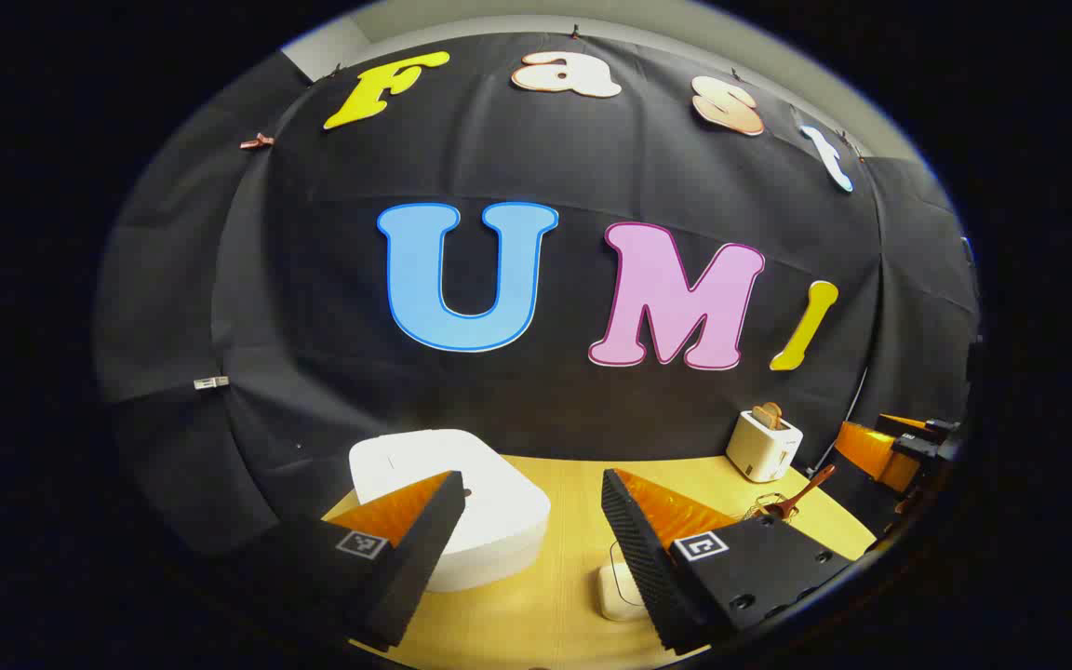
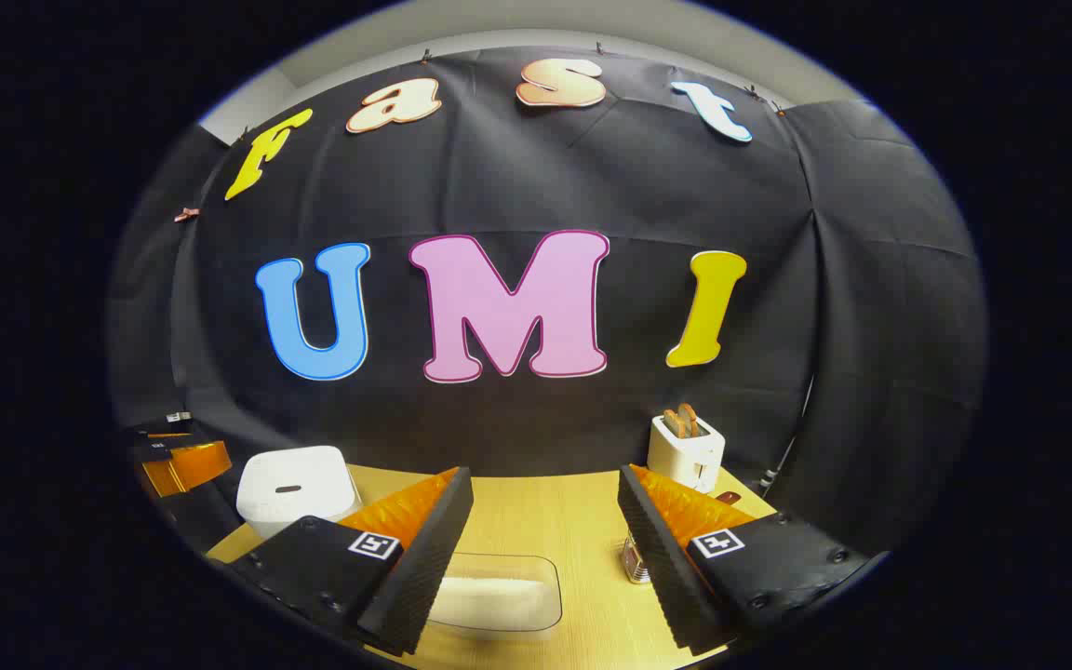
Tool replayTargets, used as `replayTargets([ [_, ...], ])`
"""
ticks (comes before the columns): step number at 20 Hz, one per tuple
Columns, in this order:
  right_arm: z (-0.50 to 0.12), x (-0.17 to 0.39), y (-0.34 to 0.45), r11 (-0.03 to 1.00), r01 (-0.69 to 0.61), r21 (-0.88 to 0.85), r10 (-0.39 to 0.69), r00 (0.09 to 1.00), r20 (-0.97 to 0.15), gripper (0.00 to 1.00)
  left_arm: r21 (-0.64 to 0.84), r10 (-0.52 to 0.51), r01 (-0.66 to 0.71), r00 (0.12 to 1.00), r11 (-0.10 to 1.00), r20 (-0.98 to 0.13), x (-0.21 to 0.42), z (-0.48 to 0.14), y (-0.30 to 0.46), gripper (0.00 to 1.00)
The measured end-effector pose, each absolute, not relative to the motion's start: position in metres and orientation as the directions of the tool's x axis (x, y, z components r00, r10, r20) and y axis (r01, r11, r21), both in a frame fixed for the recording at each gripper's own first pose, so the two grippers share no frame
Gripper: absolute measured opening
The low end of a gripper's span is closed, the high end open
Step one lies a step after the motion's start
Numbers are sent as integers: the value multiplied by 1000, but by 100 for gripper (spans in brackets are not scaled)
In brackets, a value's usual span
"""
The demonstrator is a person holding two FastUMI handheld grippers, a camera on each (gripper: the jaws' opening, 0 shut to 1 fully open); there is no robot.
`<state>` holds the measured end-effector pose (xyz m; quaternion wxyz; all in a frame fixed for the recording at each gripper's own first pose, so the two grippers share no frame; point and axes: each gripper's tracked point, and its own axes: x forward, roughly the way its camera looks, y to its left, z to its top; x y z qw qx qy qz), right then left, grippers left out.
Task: Close the left gripper, press the button to open the rice cooker; take a wooden spoon from the chopstick holder with the right hand, scoop a spoonful of rice and pour it into the rice cooker, then put the wooden spoon back into the chopstick holder.
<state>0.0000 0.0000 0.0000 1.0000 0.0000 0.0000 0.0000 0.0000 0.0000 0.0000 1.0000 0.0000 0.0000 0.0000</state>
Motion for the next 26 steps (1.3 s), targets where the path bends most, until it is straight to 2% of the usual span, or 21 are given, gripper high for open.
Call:
replayTargets([
  [13,-16,2,-27,998,22,65,-19,999,-46,98,24,2,-2,999,1000,-32,12,-9,-6,96],
  [21,-17,3,-31,997,41,61,-38,998,-56,98,22,-5,6,1000,1000,-25,36,-1,18,94],
  [22,-16,2,-30,998,40,56,-37,998,-53,98,17,-4,4,1000,1000,-25,41,0,23,93],
  [25,-15,-1,-34,998,55,34,-53,997,-48,98,7,18,-18,999,1000,-27,59,1,44,71],
  [26,-18,-1,-35,998,60,32,-59,997,-55,98,1,15,-15,999,1000,-34,65,1,49,67],
])
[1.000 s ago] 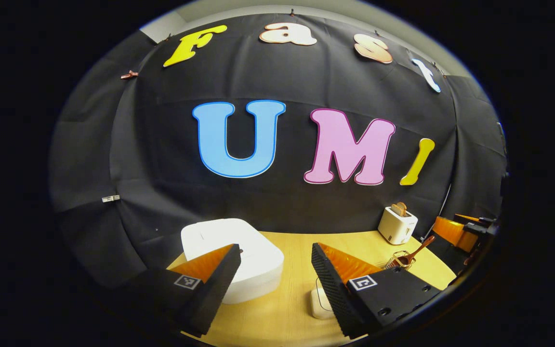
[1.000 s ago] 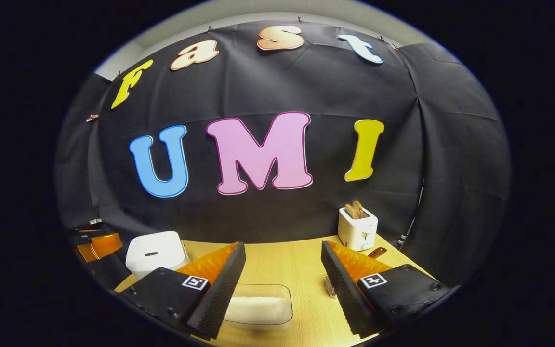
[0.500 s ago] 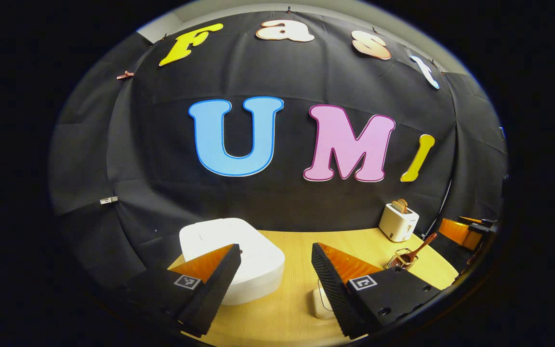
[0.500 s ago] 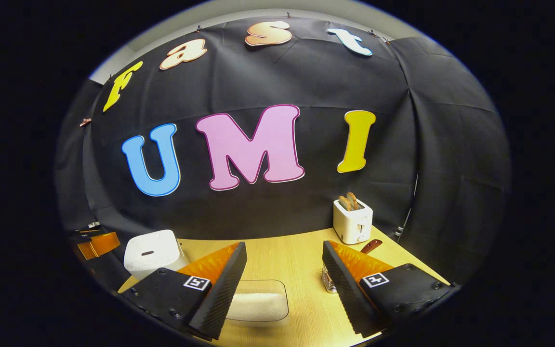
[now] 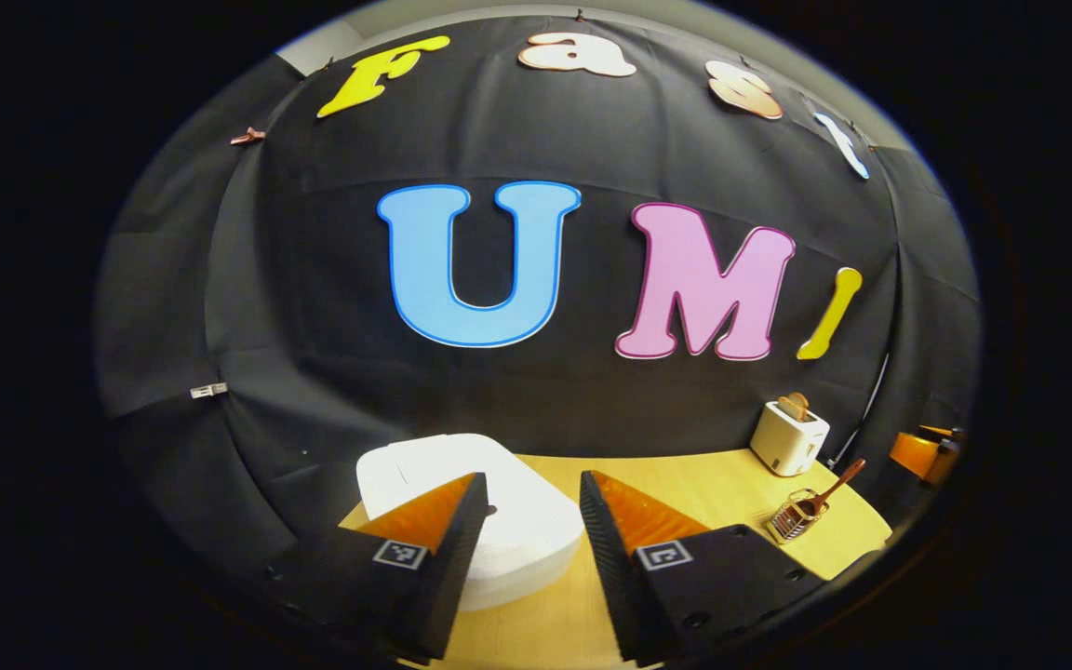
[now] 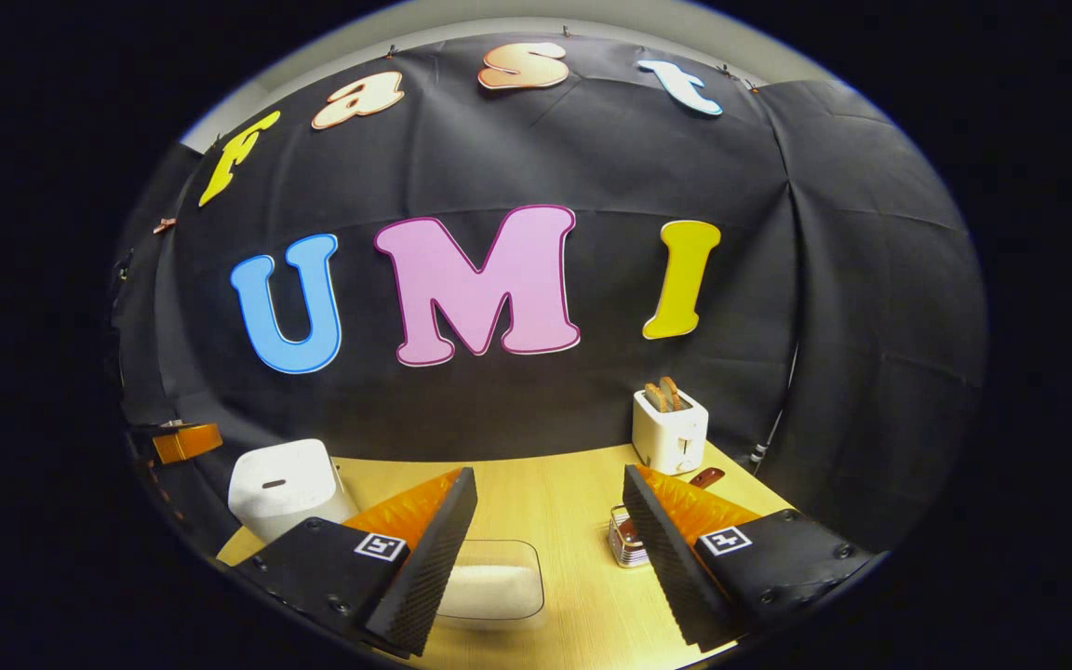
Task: Close the left gripper, press the button to open the rice cooker; take a wooden spoon from the chopstick holder with the right hand, scoop a spoonful of rice and pour it into the rice cooker, then put the wooden spoon back into the chopstick holder.
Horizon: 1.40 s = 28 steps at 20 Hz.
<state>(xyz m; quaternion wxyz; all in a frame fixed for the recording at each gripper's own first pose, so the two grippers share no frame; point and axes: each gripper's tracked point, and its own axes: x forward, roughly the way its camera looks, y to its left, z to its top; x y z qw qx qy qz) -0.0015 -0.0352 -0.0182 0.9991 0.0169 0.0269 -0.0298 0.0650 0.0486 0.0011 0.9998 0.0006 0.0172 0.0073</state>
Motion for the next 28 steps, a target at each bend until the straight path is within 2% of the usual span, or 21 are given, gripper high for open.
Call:
replayTargets([
  [3,-24,-5,-40,996,85,35,-82,994,-75,98,-4,18,-18,998,1000,-58,86,-4,66,39],
  [4,-25,-7,-42,995,94,34,-91,993,-82,98,-8,16,-16,997,1000,-76,93,-7,70,38],
  [7,-33,-15,-45,993,111,32,-107,988,-109,98,-21,45,-48,989,999,-142,109,-25,86,13],
  [9,-35,-22,-48,991,130,27,-126,985,-115,98,-39,56,-64,983,997,-178,120,-37,94,5],
  [18,-47,-43,-63,968,249,25,-242,956,-169,98,-74,-12,-15,933,997,-361,180,-100,104,5],
  [28,-53,-50,-53,966,258,15,-251,950,-184,98,-69,-29,1,914,998,-405,192,-120,103,6],
])
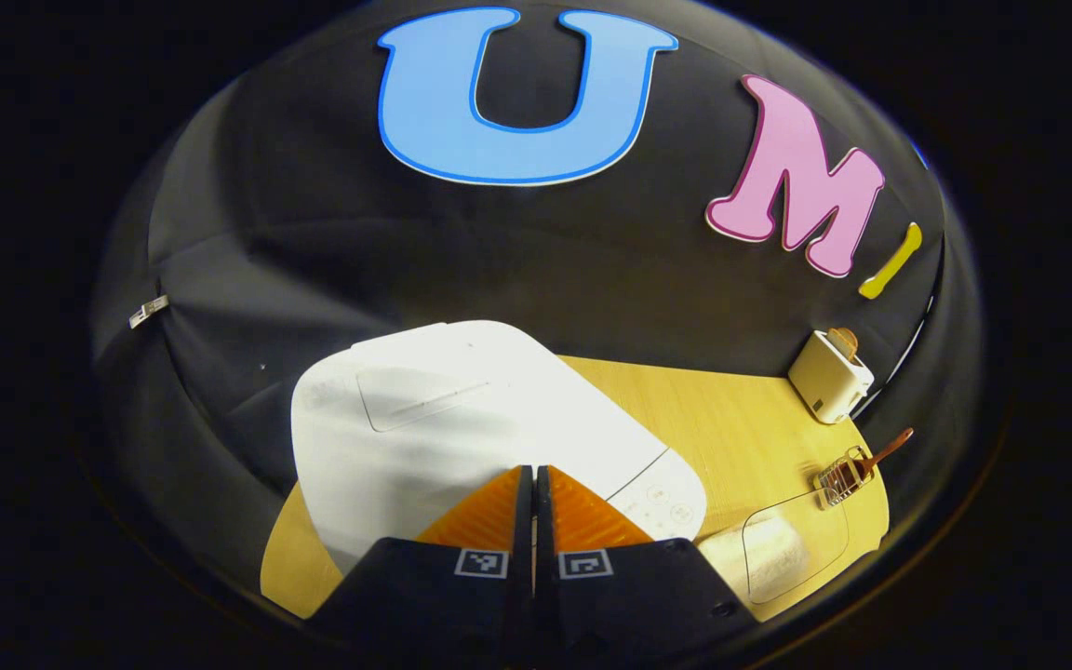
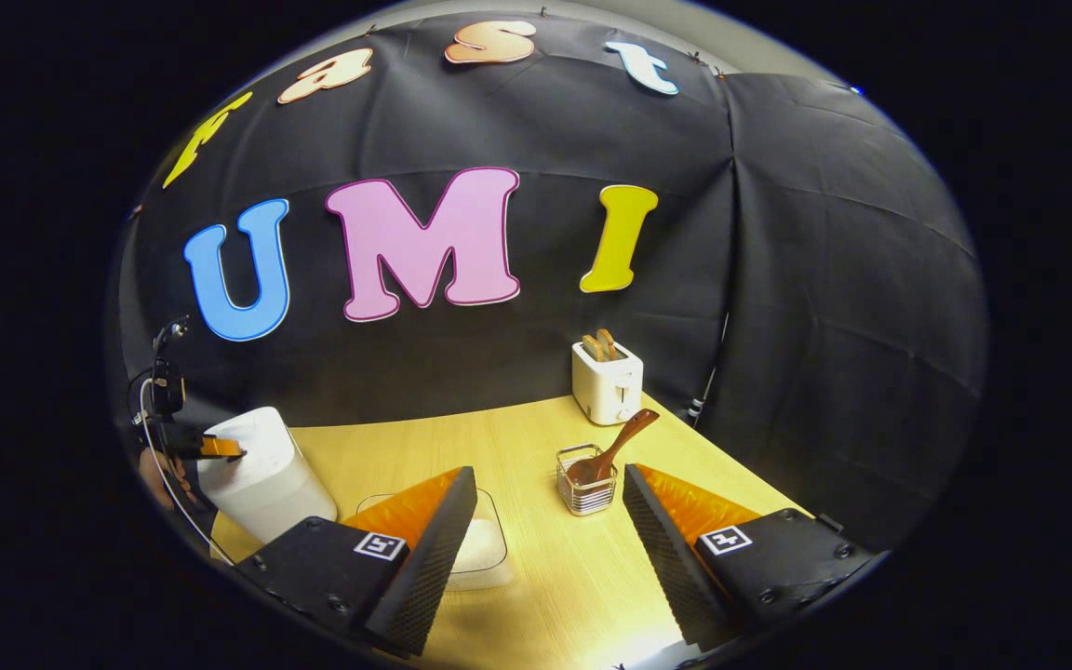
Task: Close the left gripper, press the button to open the rice cooker; take a wooden spoon from the chopstick holder with the right hand, scoop a spoonful of rice and pour it into the rice cooker, then put the wooden spoon back into the chopstick holder.
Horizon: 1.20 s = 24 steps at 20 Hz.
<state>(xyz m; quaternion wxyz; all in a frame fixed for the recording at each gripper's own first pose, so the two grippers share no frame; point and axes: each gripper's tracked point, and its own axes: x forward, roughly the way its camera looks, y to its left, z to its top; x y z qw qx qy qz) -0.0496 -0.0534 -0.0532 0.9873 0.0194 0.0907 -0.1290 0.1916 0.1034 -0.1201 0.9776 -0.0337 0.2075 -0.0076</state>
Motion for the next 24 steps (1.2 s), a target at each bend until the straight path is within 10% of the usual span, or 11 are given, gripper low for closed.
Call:
replayTargets([
  [9,-59,-44,-42,974,226,22,-217,956,-199,98,-32,-15,2,913,999,-407,191,-120,102,6],
  [24,-59,-37,-17,980,187,62,-172,966,-194,98,79,-7,10,999,997,-44,101,-4,120,5],
])
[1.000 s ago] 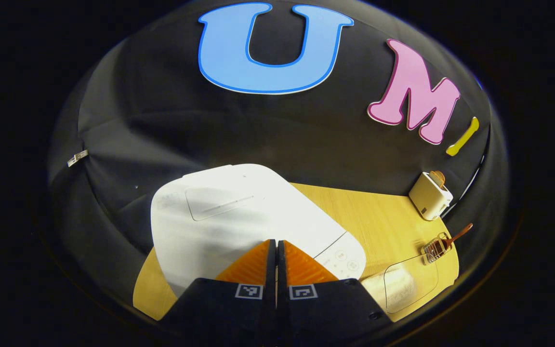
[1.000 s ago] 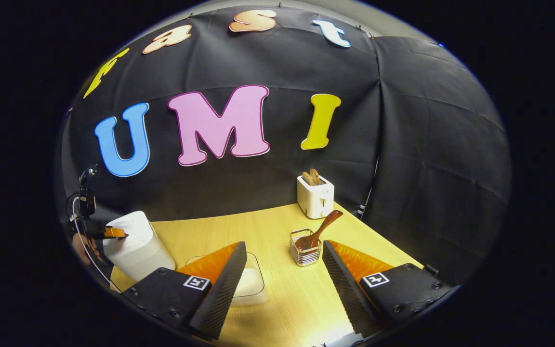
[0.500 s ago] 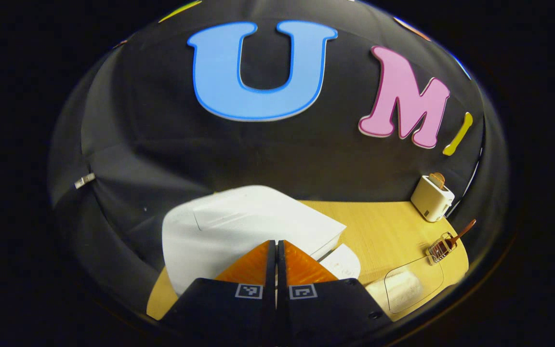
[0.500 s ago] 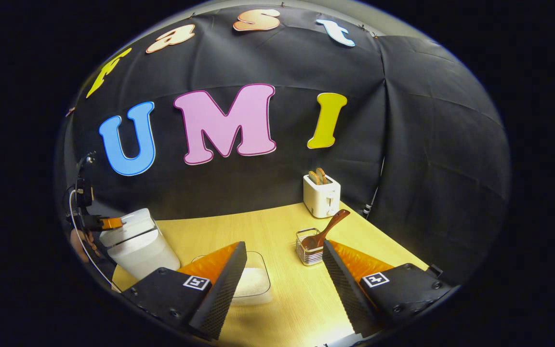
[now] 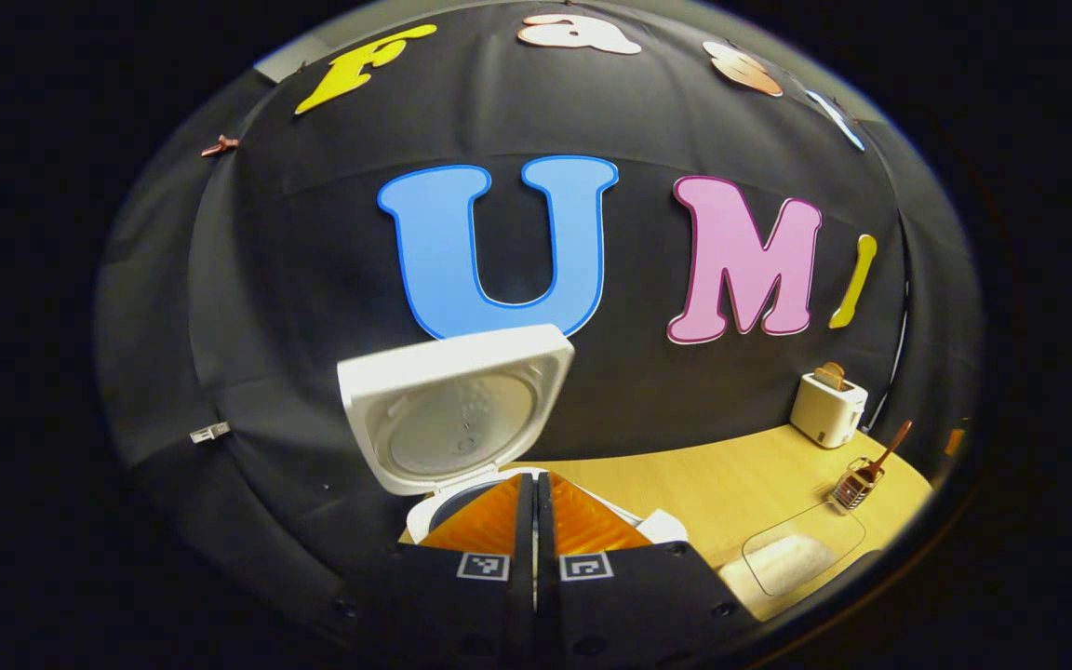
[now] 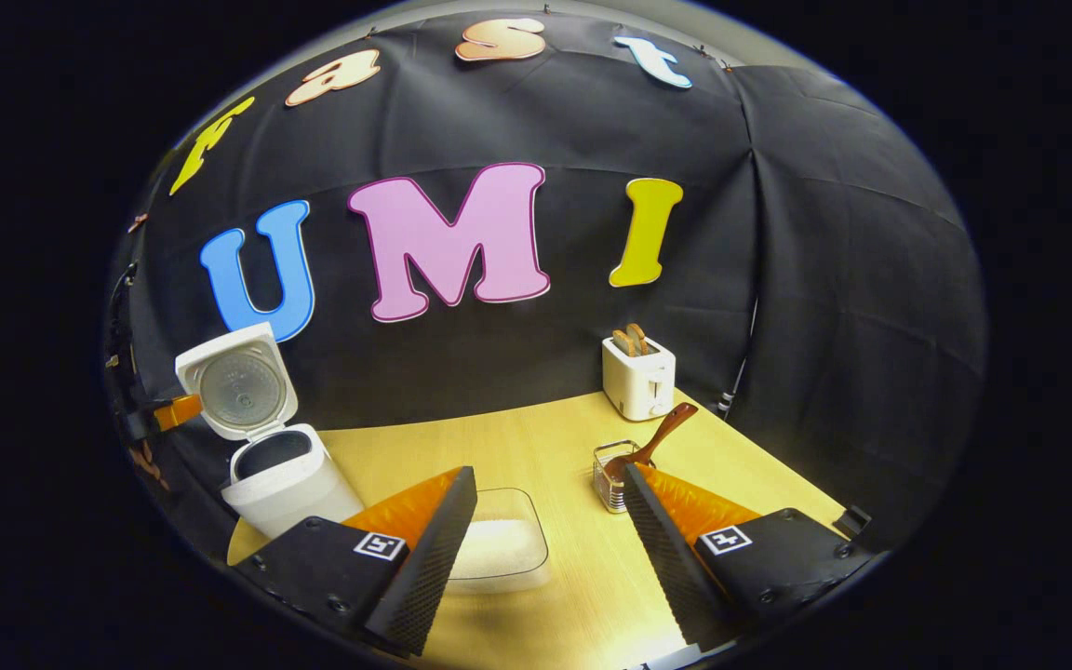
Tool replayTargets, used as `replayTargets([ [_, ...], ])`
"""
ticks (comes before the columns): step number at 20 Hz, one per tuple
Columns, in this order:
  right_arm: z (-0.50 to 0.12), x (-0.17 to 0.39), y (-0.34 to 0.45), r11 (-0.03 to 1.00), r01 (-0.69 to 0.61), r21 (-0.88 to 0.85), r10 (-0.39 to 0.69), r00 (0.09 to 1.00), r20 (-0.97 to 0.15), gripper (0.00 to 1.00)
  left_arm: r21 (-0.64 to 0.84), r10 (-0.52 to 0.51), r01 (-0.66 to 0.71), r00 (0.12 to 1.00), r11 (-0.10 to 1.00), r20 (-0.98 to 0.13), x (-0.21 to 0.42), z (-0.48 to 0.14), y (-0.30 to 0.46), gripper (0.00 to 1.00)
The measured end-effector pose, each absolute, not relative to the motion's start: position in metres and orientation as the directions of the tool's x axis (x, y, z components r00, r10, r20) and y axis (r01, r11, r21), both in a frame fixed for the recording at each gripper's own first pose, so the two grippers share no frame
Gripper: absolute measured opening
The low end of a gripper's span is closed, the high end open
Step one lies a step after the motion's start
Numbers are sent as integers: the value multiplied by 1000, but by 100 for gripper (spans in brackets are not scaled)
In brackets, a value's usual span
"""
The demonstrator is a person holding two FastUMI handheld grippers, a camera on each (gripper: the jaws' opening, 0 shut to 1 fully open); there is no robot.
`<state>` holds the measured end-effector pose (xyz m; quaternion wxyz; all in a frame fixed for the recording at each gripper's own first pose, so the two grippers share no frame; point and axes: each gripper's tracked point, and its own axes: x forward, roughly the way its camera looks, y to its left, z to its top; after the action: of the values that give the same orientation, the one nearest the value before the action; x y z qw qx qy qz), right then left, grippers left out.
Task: Close the left gripper, press the button to open the rice cooker; take a wooden spoon from the chopstick holder with the right hand, scoop a spoonful of rice and pour it into the rice cooker, then put the wooden spoon back into the chopstick holder.
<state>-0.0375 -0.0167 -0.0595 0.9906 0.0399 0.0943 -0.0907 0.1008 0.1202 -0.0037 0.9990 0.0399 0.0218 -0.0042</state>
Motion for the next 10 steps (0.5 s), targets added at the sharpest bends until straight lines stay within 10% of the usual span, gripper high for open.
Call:
replayTargets([
  [10,-72,-3,-60,965,228,131,-195,954,-226,98,-45,-42,36,988,998,-147,48,-51,91,9],
])
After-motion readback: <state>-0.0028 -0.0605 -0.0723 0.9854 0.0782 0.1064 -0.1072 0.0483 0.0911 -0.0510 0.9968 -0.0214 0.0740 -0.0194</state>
